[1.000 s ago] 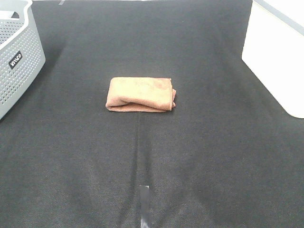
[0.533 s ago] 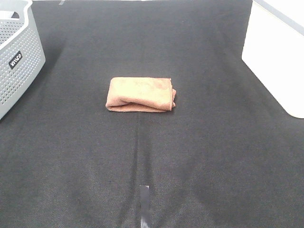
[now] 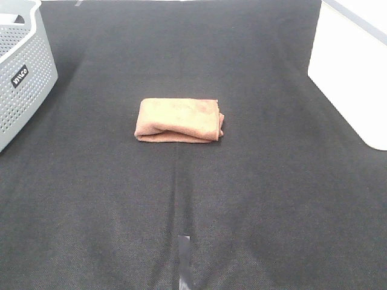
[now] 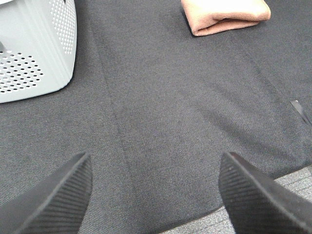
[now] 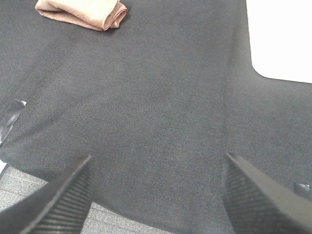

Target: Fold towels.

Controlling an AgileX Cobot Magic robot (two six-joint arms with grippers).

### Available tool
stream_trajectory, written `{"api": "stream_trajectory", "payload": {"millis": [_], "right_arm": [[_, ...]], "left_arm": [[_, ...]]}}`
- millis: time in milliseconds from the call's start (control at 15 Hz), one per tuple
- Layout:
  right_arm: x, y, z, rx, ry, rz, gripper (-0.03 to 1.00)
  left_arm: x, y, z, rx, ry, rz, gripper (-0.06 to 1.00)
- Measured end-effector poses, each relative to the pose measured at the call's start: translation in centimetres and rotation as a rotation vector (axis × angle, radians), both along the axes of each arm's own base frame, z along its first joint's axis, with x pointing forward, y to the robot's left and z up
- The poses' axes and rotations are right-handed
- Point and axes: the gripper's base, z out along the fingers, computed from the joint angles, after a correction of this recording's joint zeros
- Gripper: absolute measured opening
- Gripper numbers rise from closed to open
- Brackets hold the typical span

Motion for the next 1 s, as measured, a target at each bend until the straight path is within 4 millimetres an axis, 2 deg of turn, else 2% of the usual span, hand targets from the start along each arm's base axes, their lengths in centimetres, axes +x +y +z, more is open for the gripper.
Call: {"api": "stream_trajectory", "payload": {"millis": [267,467,600,867,1000], "right_arm": [[0.0,0.0,0.0,0.0,0.0,-0.001,0.69],[0.1,0.0,0.0,0.002,0.0,-0.071,0.69],[0.1,0.0,0.0,0.003,0.0,-0.136,0.69],[-0.1,0.0,0.0,0.005,-0.015,-0.143,0.69],[-0.9,0.0,0.0,0.012,-0.069,-0.143,0.69]], "left_arm": [[0.0,0.0,0.0,0.001,0.0,0.007,0.7],[0.0,0.1,0.0,0.0,-0.003,0.113,0.7],[-0.7,0.2,0.0,-0.005,-0.057,0.179,0.7],[-1.4,0.2,0.0,-0.009,-0.102,0.18,0.7],[-1.4,0.2,0.0,-0.009,-0.102,0.18,0.7]]}}
